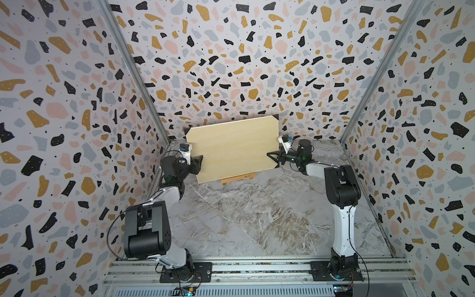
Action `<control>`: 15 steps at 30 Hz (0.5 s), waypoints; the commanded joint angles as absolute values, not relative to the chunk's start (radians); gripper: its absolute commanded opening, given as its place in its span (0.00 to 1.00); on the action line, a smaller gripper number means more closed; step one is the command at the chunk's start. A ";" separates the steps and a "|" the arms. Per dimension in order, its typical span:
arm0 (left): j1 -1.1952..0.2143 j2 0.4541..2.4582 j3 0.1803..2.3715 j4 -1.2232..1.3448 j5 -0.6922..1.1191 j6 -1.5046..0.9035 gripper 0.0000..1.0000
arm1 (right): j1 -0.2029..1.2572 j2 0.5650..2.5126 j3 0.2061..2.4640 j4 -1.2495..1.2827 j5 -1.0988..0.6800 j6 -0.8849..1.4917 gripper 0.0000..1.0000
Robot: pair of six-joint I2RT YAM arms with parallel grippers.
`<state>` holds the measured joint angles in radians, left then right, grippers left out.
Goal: Assemble the easel
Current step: Place the drawing board on the easel.
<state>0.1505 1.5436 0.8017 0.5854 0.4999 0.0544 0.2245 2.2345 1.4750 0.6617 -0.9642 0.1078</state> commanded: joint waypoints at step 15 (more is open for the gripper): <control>0.127 1.444 0.793 0.501 0.418 0.067 0.87 | 0.206 2.168 1.427 0.839 -0.939 0.178 0.75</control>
<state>0.1322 1.4761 0.8013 0.5011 0.4522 0.0673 0.2127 2.2337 1.4315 0.7902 -0.9443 0.1577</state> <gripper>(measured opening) 0.866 0.746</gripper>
